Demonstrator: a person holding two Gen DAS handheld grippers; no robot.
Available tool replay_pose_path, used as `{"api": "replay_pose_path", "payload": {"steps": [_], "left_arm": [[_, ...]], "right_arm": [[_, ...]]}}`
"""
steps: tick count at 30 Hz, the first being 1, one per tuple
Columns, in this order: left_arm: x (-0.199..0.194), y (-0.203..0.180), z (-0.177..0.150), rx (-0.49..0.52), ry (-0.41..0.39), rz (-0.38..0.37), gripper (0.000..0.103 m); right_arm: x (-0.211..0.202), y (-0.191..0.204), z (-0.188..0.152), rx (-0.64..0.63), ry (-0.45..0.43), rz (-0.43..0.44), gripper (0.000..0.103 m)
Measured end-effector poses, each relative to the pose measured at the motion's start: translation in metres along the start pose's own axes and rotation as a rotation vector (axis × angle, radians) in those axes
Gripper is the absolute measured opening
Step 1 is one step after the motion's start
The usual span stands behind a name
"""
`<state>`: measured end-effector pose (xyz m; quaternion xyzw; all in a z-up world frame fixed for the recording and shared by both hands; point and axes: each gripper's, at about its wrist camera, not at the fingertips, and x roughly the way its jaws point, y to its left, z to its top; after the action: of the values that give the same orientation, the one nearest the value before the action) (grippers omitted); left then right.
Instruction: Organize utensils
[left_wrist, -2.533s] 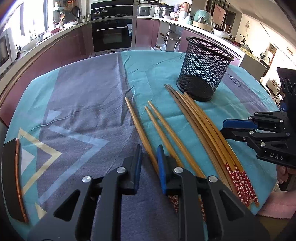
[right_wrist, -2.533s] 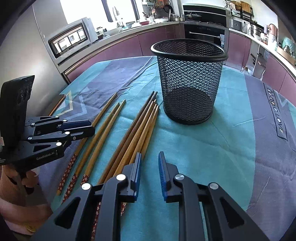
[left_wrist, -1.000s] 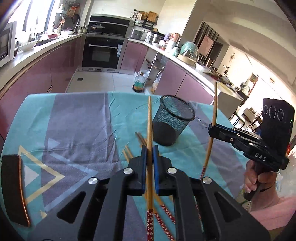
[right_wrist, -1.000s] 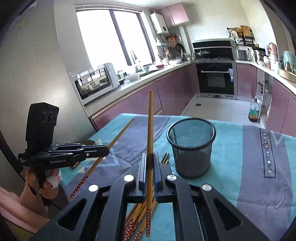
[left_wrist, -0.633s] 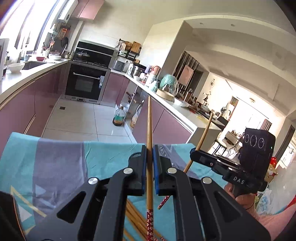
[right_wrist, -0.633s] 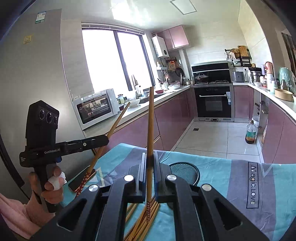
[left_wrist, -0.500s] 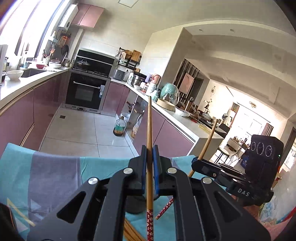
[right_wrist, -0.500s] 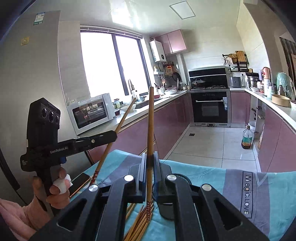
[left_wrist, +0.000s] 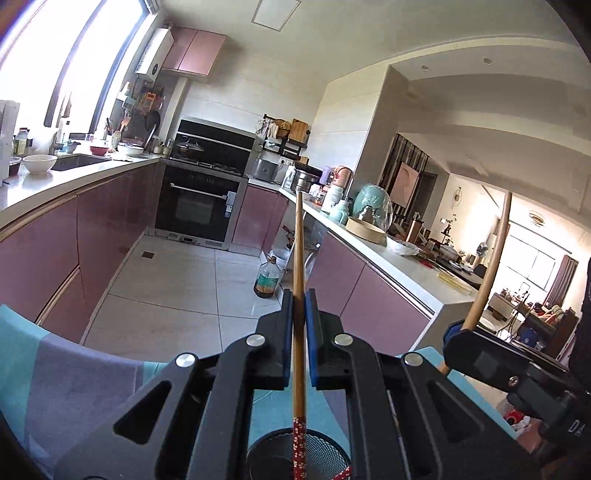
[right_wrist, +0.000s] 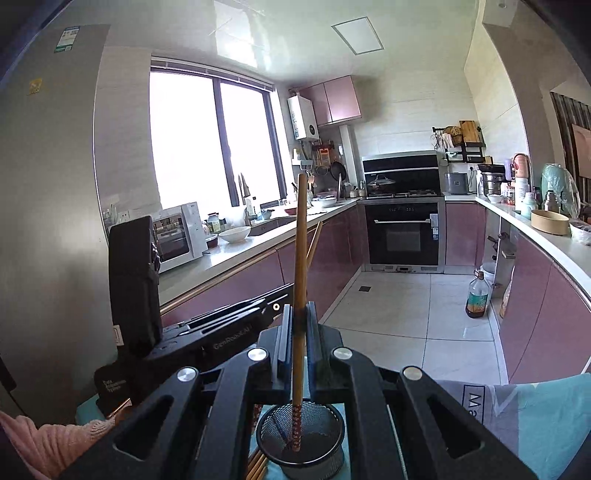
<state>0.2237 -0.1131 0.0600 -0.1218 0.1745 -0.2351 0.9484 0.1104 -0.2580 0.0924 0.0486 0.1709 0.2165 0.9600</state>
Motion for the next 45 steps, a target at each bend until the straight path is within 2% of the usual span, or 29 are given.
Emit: {"api": "replay_pose_path", "payload": {"steps": [2,7,10,13,15,16,18,20,24,26,30,37,40,45], "left_arm": [[0.014,0.001,-0.009,0.006,0.017,0.019,0.007],[0.048,0.007,-0.038,0.034,0.088,0.064,0.007],[0.057,0.008,-0.048,0.067,0.123,0.082,0.009],[0.058,0.008,-0.055,0.113,0.158,0.101,0.009],[0.053,0.012,-0.054,0.129,0.158,0.113,0.012],[0.051,0.013,-0.053,0.134,0.165,0.120,0.018],[0.039,0.019,-0.047,0.133,0.169,0.133,0.023],[0.033,0.024,-0.045,0.131,0.173,0.136,0.024],[0.013,0.034,-0.043,0.127,0.167,0.141,0.033],[0.002,0.036,-0.045,0.132,0.174,0.143,0.036],[-0.026,0.049,-0.050,0.121,0.182,0.151,0.050],[-0.080,0.072,-0.073,0.121,0.190,0.191,0.059],[-0.101,0.077,-0.089,0.133,0.208,0.208,0.060],[-0.121,0.086,-0.122,0.146,0.291,0.221,0.061]], "right_arm": [[0.008,-0.003,-0.004,0.003,0.031,-0.005,0.005],[0.036,-0.007,-0.029,0.015,0.183,-0.001,0.005],[0.056,-0.010,-0.043,0.044,0.282,0.009,0.005],[0.072,-0.013,-0.053,0.073,0.339,-0.003,0.008],[0.077,-0.017,-0.056,0.100,0.347,-0.010,0.010],[0.080,-0.018,-0.055,0.107,0.347,-0.011,0.012],[0.081,-0.018,-0.055,0.118,0.339,-0.017,0.019],[0.078,-0.018,-0.055,0.119,0.329,-0.018,0.021],[0.066,-0.013,-0.055,0.118,0.293,-0.025,0.032],[0.061,-0.014,-0.056,0.118,0.278,-0.028,0.034],[0.045,-0.010,-0.061,0.115,0.244,-0.028,0.039],[0.012,0.006,-0.071,0.094,0.194,0.029,0.040],[0.004,0.017,-0.084,0.082,0.223,0.059,0.041],[0.009,0.033,-0.116,0.068,0.341,0.076,0.041]]}}
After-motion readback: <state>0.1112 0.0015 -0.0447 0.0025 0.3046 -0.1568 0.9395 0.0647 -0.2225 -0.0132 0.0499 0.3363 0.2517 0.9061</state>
